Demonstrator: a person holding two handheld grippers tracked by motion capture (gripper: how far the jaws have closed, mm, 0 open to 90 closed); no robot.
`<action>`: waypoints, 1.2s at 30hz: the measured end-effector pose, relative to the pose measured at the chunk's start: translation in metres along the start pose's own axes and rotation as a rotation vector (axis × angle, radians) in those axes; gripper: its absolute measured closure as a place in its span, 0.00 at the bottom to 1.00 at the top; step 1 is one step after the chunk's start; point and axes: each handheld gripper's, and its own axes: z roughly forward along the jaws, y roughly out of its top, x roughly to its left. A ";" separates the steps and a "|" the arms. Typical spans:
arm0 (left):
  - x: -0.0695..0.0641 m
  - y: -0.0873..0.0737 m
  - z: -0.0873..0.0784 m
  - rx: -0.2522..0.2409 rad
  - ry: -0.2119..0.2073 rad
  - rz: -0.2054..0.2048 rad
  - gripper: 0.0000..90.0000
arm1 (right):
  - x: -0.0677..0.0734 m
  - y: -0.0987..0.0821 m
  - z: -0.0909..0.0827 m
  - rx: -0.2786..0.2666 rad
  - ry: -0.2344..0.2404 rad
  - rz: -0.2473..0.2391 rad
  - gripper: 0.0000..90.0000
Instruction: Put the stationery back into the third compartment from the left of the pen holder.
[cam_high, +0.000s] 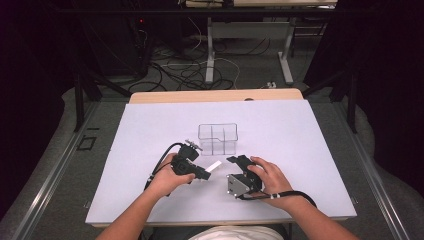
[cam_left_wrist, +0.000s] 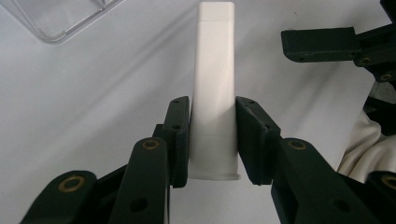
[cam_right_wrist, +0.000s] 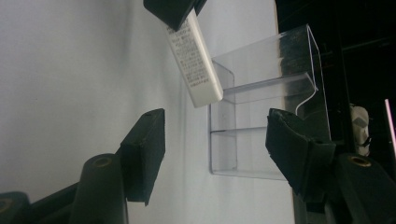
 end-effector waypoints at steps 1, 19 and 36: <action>0.000 0.001 0.001 0.006 -0.001 0.009 0.75 | 0.001 0.000 0.000 -0.003 -0.004 -0.005 0.43; -0.025 0.021 0.012 0.018 -0.054 0.038 0.75 | 0.011 0.007 0.003 0.004 -0.016 -0.172 0.59; -0.038 0.032 0.014 0.022 -0.088 0.049 0.74 | 0.011 0.008 0.003 0.030 0.008 -0.287 0.76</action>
